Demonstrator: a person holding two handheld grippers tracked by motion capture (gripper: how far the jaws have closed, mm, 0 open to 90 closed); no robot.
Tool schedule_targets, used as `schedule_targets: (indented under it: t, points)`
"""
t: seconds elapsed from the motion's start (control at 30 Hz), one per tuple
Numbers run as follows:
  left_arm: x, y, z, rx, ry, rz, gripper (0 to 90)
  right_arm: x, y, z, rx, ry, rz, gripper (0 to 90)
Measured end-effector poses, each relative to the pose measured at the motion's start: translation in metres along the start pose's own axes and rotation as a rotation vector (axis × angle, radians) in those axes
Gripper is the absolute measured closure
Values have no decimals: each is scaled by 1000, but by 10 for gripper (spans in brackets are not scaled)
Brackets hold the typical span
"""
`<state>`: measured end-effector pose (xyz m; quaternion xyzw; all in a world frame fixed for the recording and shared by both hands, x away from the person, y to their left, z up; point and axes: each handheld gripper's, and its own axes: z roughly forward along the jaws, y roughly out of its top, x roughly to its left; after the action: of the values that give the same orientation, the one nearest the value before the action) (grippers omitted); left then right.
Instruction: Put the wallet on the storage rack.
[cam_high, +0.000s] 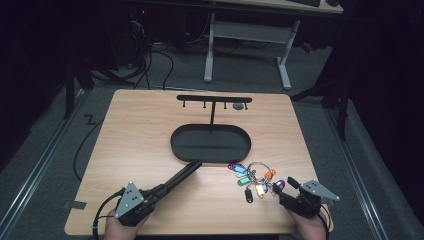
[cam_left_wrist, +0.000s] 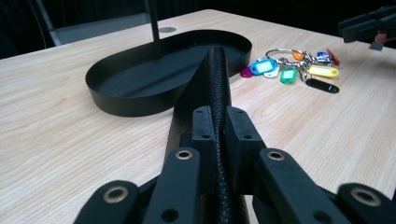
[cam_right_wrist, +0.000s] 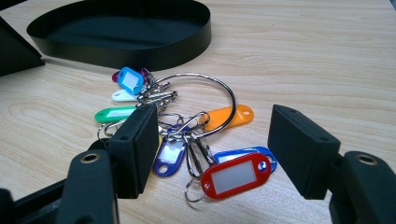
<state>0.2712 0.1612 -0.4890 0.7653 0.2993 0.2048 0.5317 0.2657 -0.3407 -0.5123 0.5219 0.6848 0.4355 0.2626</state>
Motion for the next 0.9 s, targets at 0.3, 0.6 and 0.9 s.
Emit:
schedule_targets:
  t: [0.3, 0.6, 0.9]
  points:
    - [21, -3, -6, -26, 20, -72, 829, 0, 0, 1, 2, 0, 0, 339]
    - [38, -7, -10, -46, 52, -115, 819, 0, 0, 1, 5, 4, -4, 340]
    - [42, -9, -11, -54, 62, -131, 813, 0, -1, 2, 9, 7, -5, 341]
